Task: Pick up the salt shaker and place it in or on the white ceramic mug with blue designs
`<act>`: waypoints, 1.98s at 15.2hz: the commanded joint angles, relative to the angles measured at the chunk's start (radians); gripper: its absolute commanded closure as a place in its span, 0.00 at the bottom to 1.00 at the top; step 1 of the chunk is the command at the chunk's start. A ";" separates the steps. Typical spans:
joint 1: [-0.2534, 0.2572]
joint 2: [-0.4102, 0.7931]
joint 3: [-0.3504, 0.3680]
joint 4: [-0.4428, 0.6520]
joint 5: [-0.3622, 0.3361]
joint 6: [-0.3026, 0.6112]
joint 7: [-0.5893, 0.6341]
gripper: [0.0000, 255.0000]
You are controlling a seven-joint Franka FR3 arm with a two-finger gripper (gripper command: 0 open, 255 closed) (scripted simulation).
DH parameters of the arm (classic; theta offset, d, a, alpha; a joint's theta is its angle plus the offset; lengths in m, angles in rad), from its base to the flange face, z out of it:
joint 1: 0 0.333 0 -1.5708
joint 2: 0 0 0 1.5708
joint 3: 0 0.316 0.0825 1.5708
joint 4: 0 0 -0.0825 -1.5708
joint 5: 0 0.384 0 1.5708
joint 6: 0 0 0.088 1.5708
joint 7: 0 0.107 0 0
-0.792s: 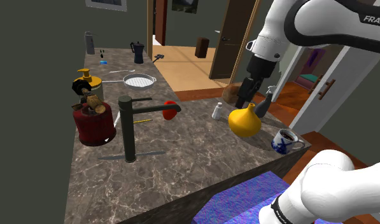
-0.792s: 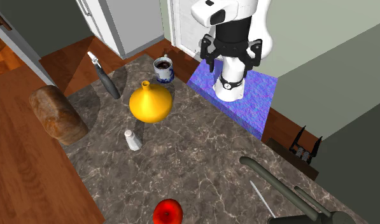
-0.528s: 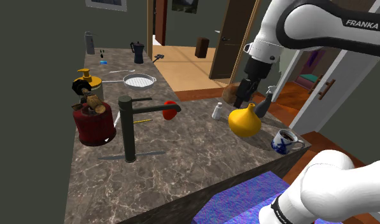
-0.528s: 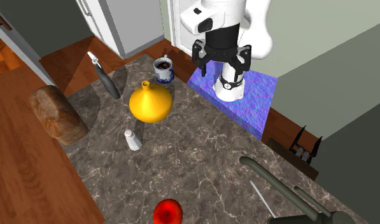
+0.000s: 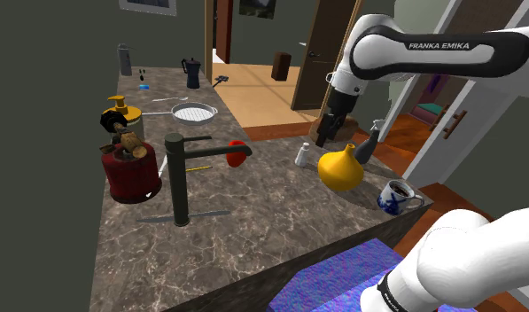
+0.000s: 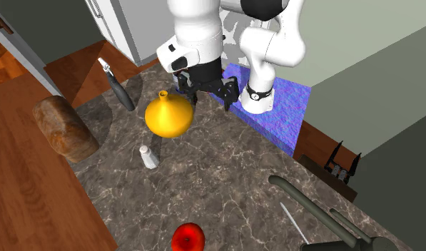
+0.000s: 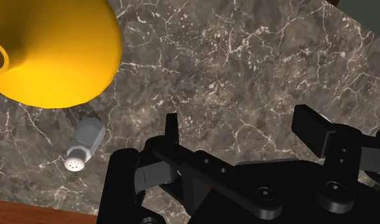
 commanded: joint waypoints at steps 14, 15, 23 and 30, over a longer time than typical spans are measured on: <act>-0.055 0.510 -0.162 0.279 0.045 0.185 -0.299 0.00; -0.061 0.548 -0.168 0.309 0.056 0.190 -0.319 0.00; -0.092 0.711 -0.178 0.397 0.106 0.247 -0.394 0.00; -0.092 0.728 -0.175 0.369 0.114 0.290 -0.399 0.00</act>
